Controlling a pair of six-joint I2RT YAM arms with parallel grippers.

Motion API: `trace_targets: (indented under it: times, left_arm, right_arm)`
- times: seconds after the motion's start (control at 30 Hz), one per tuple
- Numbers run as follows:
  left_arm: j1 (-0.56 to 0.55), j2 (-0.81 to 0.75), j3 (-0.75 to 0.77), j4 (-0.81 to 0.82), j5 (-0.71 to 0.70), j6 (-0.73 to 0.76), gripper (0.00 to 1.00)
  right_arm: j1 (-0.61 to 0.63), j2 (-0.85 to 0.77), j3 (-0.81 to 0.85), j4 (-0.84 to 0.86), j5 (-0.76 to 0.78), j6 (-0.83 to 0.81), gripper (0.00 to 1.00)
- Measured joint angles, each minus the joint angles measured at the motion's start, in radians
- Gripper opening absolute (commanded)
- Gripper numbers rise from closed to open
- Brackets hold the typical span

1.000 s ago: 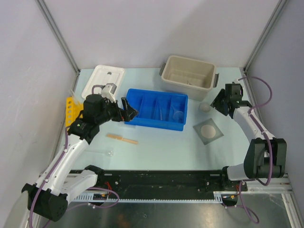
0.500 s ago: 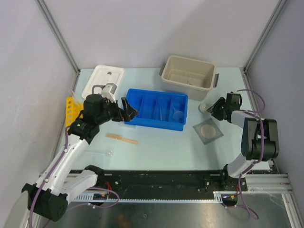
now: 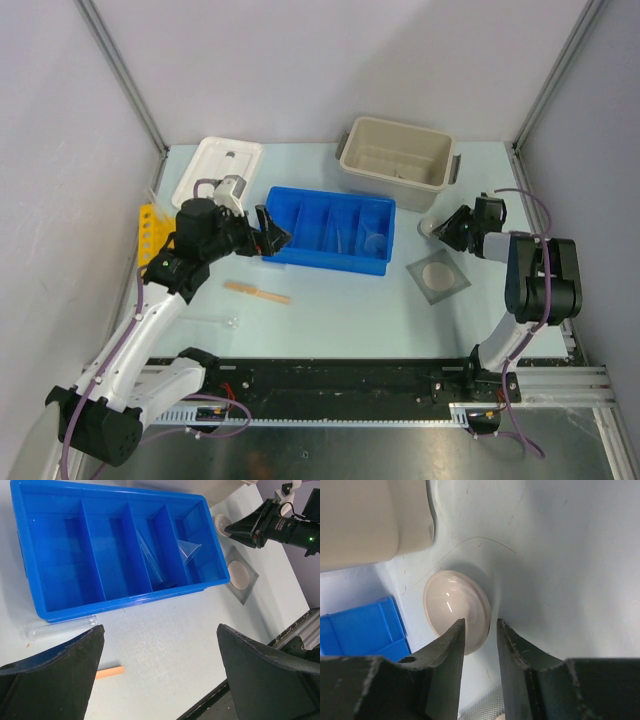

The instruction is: Organize the chemistry lab equipment

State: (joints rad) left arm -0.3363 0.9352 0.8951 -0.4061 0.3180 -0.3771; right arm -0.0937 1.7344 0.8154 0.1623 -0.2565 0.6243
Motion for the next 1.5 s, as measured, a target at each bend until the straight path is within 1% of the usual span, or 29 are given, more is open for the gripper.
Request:
trace_targets:
  times: [0.27, 0.37, 0.47, 0.57, 0.6, 0.67, 0.77, 1.0, 1.1, 1.17, 1.23, 1.33, 1.5]
  left_arm:
    - [0.0, 0.0, 0.0, 0.0, 0.0, 0.0, 1.0]
    - [0.0, 0.0, 0.0, 0.0, 0.0, 0.0, 1.0]
    - [0.0, 0.0, 0.0, 0.0, 0.0, 0.0, 0.99]
    - [0.0, 0.0, 0.0, 0.0, 0.0, 0.0, 0.99]
    - [0.0, 0.0, 0.0, 0.0, 0.0, 0.0, 0.99]
    - [0.0, 0.0, 0.0, 0.0, 0.0, 0.0, 0.99]
    - [0.0, 0.0, 0.0, 0.0, 0.0, 0.0, 0.99]
    - [0.0, 0.0, 0.0, 0.0, 0.0, 0.0, 0.99]
    - [0.0, 0.0, 0.0, 0.0, 0.0, 0.0, 0.99]
    - [0.0, 0.0, 0.0, 0.0, 0.0, 0.0, 1.0]
    - [0.0, 0.0, 0.0, 0.0, 0.0, 0.0, 1.0]
    - [0.0, 0.0, 0.0, 0.0, 0.0, 0.0, 0.99]
    - [0.0, 0.0, 0.0, 0.0, 0.0, 0.0, 0.99]
  right_arm:
    - [0.0, 0.011, 0.0, 0.02, 0.0, 0.0, 0.33]
    - [0.0, 0.013, 0.0, 0.023, 0.001, 0.0, 0.3]
    - [0.0, 0.013, 0.0, 0.022, 0.006, 0.0, 0.21]
    - [0.0, 0.012, 0.0, 0.011, 0.016, -0.006, 0.05]
    - [0.0, 0.01, 0.0, 0.002, 0.023, -0.007, 0.02]
    - [0.0, -0.006, 0.0, -0.028, 0.039, -0.009, 0.01]
    - [0.0, -0.08, -0.007, -0.103, 0.079, -0.013, 0.0]
    - [0.014, -0.4, 0.018, -0.294, 0.227, -0.018, 0.0]
    - [0.043, -0.474, 0.059, -0.307, 0.279, -0.033, 0.0]
    - [0.072, -0.493, 0.096, -0.298, 0.297, -0.044, 0.0]
    - [0.103, -0.486, 0.14, -0.28, 0.302, -0.055, 0.0]
    - [0.159, -0.42, 0.245, -0.249, 0.302, -0.075, 0.0]
    - [0.238, -0.183, 0.535, -0.237, 0.302, -0.106, 0.0]
